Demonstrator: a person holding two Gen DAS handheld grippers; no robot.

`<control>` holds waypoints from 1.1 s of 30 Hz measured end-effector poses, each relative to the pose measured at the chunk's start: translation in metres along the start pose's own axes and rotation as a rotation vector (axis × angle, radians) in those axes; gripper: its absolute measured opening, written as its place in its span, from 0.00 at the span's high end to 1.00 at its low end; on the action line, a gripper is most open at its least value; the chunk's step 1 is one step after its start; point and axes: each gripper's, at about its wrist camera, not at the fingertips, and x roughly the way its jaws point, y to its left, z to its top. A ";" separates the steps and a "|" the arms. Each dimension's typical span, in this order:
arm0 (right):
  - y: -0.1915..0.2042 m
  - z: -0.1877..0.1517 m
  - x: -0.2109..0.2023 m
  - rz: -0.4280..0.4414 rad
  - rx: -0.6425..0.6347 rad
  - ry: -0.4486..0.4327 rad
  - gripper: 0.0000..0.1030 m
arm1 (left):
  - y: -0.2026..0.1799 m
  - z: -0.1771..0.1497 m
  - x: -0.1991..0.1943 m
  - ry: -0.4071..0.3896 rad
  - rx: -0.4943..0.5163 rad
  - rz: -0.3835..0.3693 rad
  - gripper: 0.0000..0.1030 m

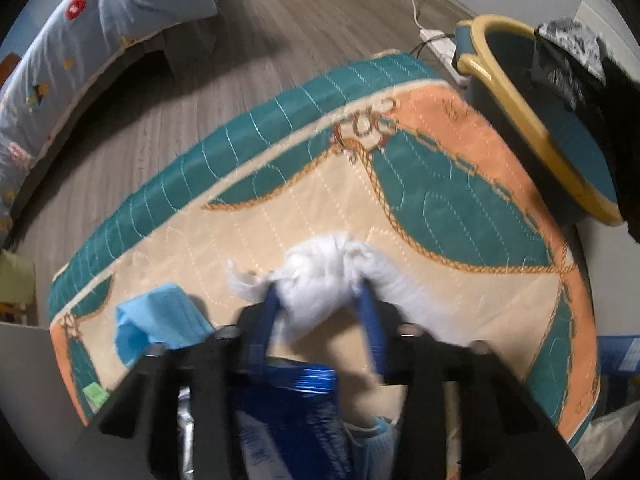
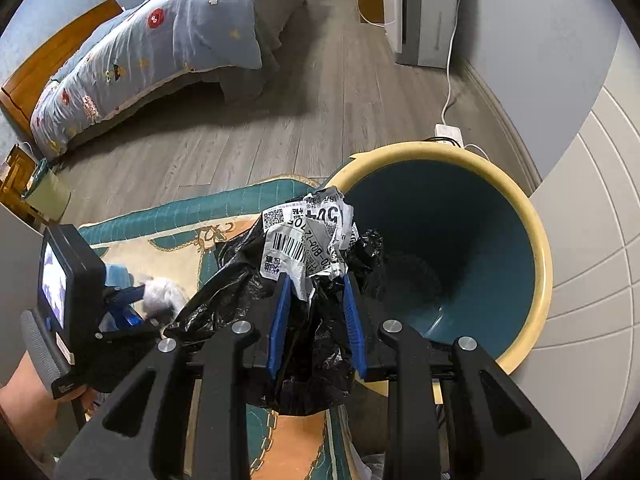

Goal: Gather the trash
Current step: 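Carry the black bag and white tissue over the wastebasket with both grippers, then open both grippers to drop the bag and tissue into the wastebasket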

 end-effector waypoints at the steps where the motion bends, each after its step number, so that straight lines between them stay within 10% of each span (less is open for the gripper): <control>1: -0.002 0.001 -0.002 0.001 0.010 -0.006 0.75 | 0.001 0.001 -0.005 -0.019 -0.009 -0.015 0.71; 10: -0.036 0.013 -0.031 -0.080 0.066 -0.112 0.75 | -0.014 0.032 -0.081 -0.270 -0.002 -0.090 0.72; 23: -0.111 0.006 -0.024 -0.248 0.245 -0.141 0.69 | -0.129 0.078 -0.075 -0.271 0.166 -0.230 0.70; 33: -0.119 0.004 -0.027 -0.261 0.303 -0.182 0.32 | -0.136 0.074 -0.085 -0.376 0.178 -0.245 0.26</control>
